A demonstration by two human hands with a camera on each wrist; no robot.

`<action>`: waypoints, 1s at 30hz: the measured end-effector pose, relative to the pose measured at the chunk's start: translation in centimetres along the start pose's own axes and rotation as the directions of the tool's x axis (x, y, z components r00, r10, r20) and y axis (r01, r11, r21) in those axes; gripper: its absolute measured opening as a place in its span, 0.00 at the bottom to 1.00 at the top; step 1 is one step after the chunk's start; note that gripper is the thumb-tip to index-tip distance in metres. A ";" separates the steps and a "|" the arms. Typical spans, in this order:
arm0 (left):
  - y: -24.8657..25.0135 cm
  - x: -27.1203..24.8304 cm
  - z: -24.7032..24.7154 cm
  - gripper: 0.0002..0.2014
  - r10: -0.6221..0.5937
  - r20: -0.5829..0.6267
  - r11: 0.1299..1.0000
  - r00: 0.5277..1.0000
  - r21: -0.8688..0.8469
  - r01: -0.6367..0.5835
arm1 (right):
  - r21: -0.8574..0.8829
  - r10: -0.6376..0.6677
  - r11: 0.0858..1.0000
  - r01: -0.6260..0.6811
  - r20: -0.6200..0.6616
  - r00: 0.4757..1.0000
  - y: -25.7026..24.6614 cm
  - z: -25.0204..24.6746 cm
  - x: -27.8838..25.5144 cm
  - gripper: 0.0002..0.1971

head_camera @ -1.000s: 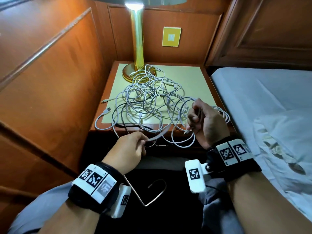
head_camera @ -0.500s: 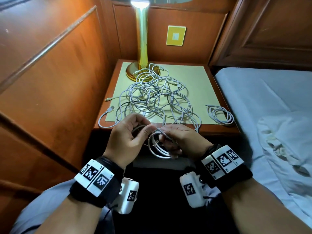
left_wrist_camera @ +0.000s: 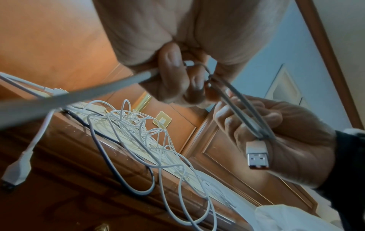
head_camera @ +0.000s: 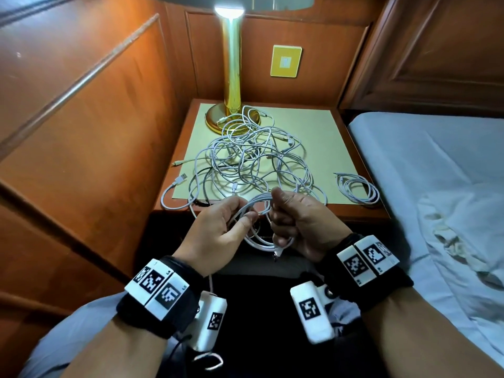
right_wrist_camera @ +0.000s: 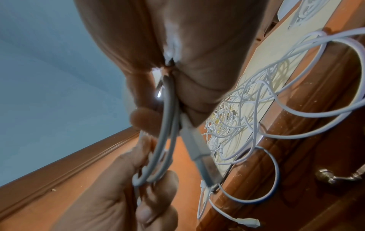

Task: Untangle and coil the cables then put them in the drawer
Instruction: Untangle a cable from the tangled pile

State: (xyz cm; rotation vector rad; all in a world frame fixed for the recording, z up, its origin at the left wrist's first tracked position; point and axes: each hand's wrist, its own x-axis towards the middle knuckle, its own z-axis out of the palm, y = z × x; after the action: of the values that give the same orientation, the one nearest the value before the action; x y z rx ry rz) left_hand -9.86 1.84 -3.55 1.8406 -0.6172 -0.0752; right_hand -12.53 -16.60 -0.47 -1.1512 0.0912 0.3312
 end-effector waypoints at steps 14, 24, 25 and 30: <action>0.1 0.6 -1.0 0.19 -0.072 -0.118 0.992 0.990 -0.116 0.058 | 0.087 0.094 0.992 -0.095 0.019 0.995 -0.4 -0.2 0.2 0.20; 0.2 0.4 -1.9 0.02 -0.021 -0.119 1.000 0.993 -0.001 0.021 | 0.300 0.066 0.952 -0.064 0.001 0.998 -1.3 -0.4 0.3 0.21; 0.2 0.4 -1.9 0.01 -0.037 -0.062 0.999 0.997 0.029 0.039 | 0.328 0.057 0.944 -0.045 -0.030 0.998 -1.4 -0.4 0.3 0.22; -1.0 0.4 -1.7 0.09 -0.210 -0.085 0.943 0.974 0.247 0.225 | 0.435 -0.019 0.896 0.087 -0.159 0.987 -2.3 -1.1 0.5 0.19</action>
State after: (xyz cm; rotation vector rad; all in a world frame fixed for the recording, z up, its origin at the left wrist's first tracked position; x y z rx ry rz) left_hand -8.53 3.37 -3.69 2.1498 -0.3938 -0.0918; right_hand -11.26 -18.31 1.04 -0.7230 0.2551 0.1607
